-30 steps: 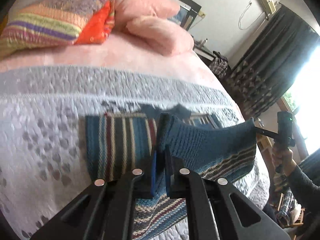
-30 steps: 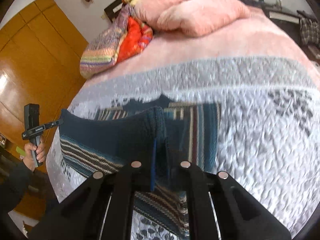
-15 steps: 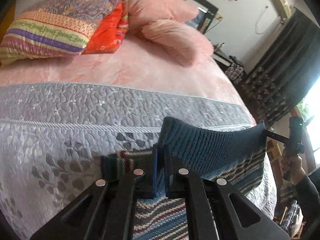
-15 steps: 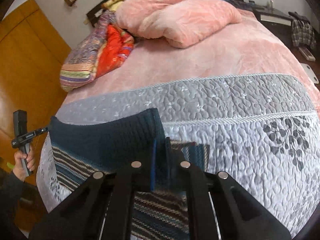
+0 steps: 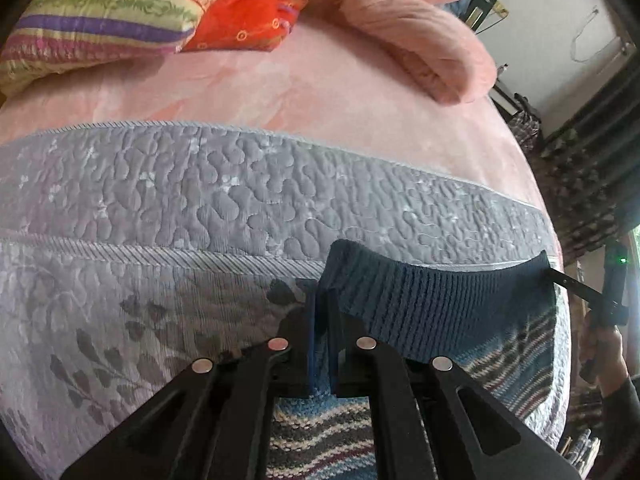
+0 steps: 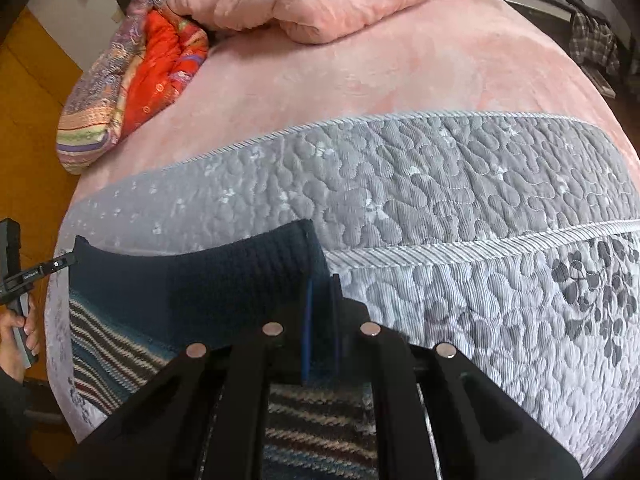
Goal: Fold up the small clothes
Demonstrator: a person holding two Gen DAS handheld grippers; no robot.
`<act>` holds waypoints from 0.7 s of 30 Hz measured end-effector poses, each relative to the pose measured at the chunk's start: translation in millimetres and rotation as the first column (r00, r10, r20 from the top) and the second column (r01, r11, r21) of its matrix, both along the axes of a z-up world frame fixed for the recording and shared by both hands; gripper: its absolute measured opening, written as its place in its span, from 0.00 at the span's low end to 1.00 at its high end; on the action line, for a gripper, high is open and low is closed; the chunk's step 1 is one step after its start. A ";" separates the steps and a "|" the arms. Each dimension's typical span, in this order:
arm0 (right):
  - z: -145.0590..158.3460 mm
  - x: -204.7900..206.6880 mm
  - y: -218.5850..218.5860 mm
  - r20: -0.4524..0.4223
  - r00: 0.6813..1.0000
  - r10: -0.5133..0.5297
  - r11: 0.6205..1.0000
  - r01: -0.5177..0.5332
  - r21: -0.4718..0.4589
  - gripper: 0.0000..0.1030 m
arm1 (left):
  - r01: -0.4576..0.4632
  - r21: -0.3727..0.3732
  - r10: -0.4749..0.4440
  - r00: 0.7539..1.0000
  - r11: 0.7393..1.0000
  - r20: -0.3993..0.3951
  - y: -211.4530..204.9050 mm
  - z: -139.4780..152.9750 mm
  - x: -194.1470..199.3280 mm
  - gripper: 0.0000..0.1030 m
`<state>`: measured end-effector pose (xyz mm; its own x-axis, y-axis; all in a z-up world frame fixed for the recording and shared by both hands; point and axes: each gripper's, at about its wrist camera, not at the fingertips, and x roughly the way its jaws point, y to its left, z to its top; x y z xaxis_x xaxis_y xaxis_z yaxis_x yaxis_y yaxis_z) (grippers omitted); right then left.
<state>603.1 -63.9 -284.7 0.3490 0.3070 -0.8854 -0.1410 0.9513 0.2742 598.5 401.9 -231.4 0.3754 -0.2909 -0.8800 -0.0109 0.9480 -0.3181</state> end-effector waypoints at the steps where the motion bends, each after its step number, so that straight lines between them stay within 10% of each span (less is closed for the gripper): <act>1: -5.1 3.1 -0.1 -0.008 1.000 -0.004 1.000 0.004 -0.005 0.06 | -0.003 0.005 0.003 1.000 1.000 -0.010 0.3 -5.1 2.7 0.04; 14: -66.2 21.7 0.9 -0.093 0.995 -0.032 0.999 0.029 -0.037 0.07 | -0.023 0.037 0.028 0.991 0.999 -0.132 -0.9 -77.2 19.7 0.05; 21: -30.5 4.8 -12.1 -0.009 0.997 -0.072 0.994 0.072 0.081 0.29 | -0.084 0.021 0.084 0.996 0.996 0.003 -0.8 -32.9 -3.4 0.17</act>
